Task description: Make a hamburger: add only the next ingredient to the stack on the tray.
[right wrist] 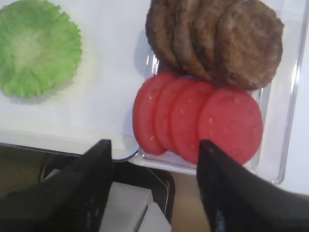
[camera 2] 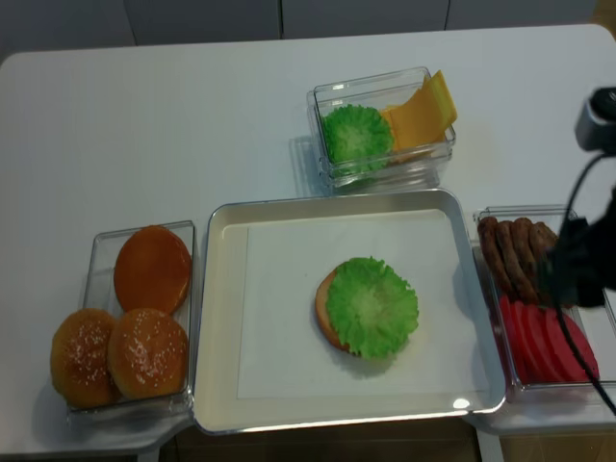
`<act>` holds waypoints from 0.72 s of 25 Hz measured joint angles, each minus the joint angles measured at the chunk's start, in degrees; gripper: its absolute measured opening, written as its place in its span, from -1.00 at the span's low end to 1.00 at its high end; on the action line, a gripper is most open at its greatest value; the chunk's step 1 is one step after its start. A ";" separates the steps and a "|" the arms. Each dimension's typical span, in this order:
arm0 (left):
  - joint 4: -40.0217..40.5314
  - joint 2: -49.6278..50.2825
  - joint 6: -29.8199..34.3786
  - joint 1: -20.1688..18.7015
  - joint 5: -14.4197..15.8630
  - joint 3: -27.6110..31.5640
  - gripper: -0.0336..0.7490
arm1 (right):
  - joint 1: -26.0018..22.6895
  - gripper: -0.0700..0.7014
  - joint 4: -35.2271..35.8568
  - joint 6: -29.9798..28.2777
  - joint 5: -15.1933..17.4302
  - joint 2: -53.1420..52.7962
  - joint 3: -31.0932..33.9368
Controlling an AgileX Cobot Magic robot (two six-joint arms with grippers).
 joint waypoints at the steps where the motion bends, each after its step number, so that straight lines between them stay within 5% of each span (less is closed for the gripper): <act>1: 0.00 0.00 0.00 0.00 0.00 0.00 -0.14 | 0.00 0.26 -0.29 0.72 0.13 -2.62 1.20; 18: 0.00 0.00 0.00 0.00 0.00 0.00 -0.14 | 0.00 0.26 -1.39 7.42 3.30 -40.57 15.98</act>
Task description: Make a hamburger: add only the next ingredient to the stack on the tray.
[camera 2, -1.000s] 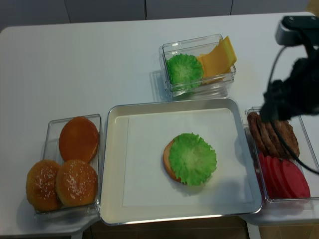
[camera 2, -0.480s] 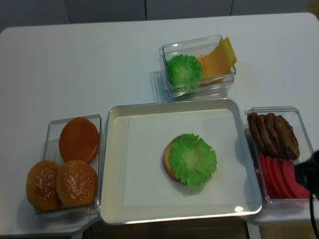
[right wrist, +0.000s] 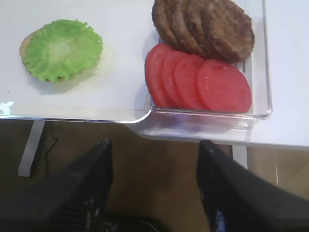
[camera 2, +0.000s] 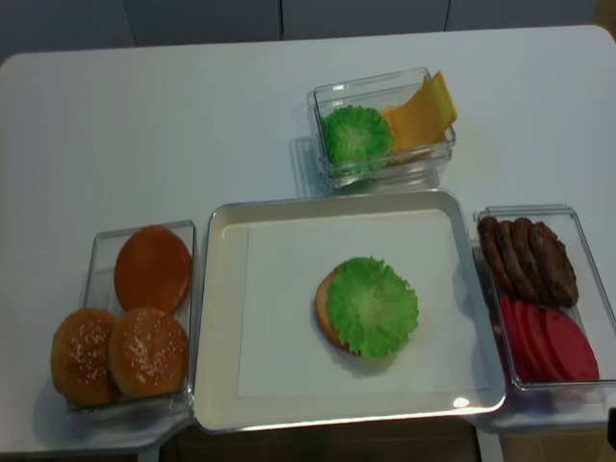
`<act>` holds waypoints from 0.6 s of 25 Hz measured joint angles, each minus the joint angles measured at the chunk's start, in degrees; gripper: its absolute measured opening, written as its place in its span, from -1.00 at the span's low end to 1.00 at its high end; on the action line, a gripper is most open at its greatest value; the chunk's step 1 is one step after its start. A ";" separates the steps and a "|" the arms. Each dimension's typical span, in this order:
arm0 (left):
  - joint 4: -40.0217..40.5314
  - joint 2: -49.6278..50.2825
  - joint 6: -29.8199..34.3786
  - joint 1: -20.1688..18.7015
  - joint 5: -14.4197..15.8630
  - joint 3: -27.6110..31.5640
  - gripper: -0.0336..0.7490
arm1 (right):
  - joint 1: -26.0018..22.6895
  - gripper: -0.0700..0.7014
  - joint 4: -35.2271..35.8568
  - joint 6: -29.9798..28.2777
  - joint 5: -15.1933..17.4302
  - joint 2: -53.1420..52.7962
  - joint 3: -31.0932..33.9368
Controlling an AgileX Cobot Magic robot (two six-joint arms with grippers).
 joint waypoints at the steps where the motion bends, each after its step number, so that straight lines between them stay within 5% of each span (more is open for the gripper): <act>1: 0.00 0.00 0.00 0.00 0.00 0.00 -0.14 | 0.00 0.26 -0.51 0.71 0.58 -1.64 0.03; 15: 0.00 0.00 0.00 0.00 0.00 0.00 -0.14 | 0.00 0.26 -10.96 4.23 5.18 -18.72 0.13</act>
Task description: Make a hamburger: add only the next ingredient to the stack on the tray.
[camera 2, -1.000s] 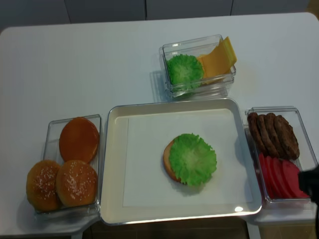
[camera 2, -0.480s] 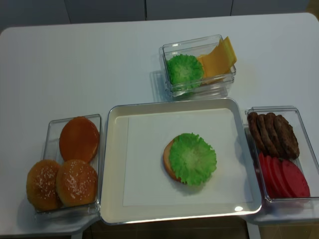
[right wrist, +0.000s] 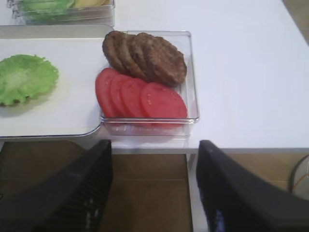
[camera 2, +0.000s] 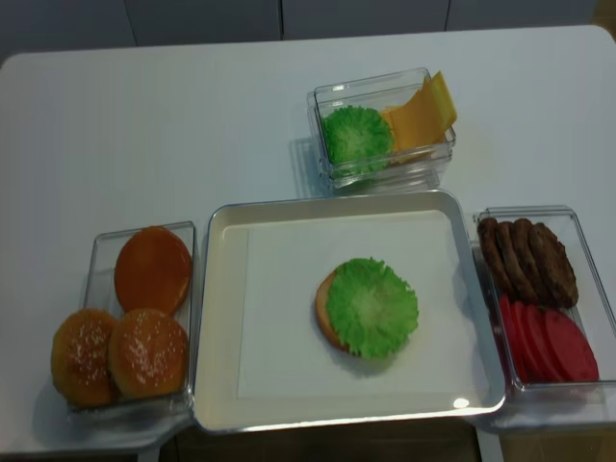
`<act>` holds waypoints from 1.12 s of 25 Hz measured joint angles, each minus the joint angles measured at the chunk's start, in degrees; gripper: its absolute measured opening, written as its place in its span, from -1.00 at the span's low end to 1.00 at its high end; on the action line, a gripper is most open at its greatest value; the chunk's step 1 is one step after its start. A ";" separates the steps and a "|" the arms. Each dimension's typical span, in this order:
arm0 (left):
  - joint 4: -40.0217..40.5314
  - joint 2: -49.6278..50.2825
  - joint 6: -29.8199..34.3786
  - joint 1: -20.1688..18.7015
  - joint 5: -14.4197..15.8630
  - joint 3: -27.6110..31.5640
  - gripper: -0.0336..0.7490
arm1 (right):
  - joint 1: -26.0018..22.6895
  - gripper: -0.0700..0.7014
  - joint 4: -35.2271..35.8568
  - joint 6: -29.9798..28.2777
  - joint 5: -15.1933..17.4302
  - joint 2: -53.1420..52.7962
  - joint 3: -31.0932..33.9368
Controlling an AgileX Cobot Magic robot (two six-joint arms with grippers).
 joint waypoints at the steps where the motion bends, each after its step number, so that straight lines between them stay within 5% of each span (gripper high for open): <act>1: 0.00 0.00 0.00 0.00 0.00 0.00 -0.14 | 0.00 0.26 -0.98 0.00 0.00 -0.44 0.09; 9: 0.00 0.00 0.00 0.00 0.00 0.00 -0.14 | -0.13 0.26 -2.79 1.17 -1.02 -2.50 5.57; 15: 0.00 0.00 0.00 0.00 0.00 0.00 -0.14 | -0.13 0.26 -1.46 2.65 -6.01 -2.50 8.94; 28: 0.00 0.00 0.00 0.00 0.00 0.00 -0.14 | -0.13 0.26 -1.19 2.65 -6.13 -2.50 9.68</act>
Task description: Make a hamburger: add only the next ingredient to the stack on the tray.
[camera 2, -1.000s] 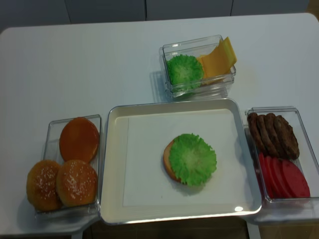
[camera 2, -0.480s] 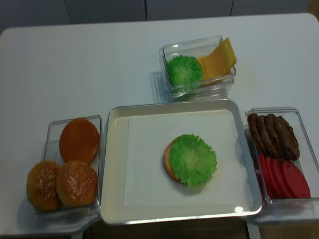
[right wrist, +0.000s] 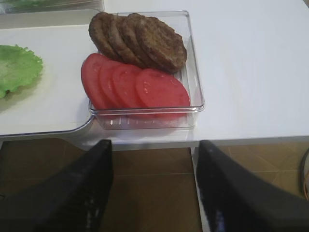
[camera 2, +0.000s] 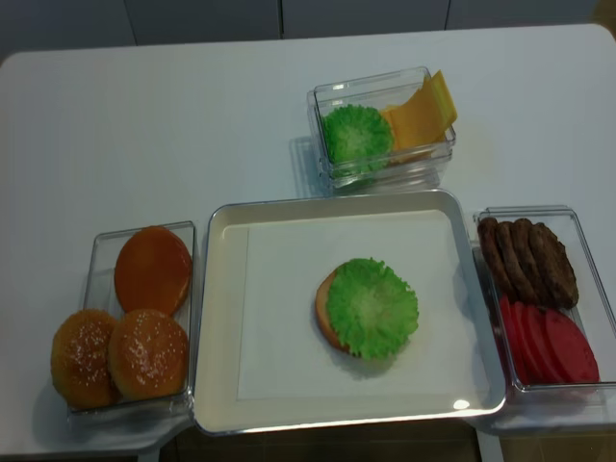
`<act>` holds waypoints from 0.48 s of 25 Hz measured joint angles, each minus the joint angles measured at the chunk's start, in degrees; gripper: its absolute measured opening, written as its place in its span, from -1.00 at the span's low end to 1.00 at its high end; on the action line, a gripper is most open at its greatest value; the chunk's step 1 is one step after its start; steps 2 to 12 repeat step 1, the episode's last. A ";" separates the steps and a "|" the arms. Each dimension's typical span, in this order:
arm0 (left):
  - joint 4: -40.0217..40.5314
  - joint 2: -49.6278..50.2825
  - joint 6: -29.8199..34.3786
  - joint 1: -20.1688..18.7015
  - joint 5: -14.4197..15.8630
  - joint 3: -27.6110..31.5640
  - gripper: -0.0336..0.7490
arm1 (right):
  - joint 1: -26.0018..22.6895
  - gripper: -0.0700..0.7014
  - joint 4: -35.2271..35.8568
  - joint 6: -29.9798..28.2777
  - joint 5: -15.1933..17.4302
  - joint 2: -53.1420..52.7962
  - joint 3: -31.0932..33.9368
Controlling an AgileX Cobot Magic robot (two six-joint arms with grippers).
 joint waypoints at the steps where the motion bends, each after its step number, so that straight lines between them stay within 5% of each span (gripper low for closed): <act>1: 0.00 0.00 0.00 0.00 0.00 0.00 -0.14 | 0.00 0.26 0.09 0.00 0.00 0.00 0.00; 12: 0.00 0.00 0.00 0.00 0.00 0.00 -0.14 | 0.00 0.26 0.09 0.00 0.00 0.00 0.00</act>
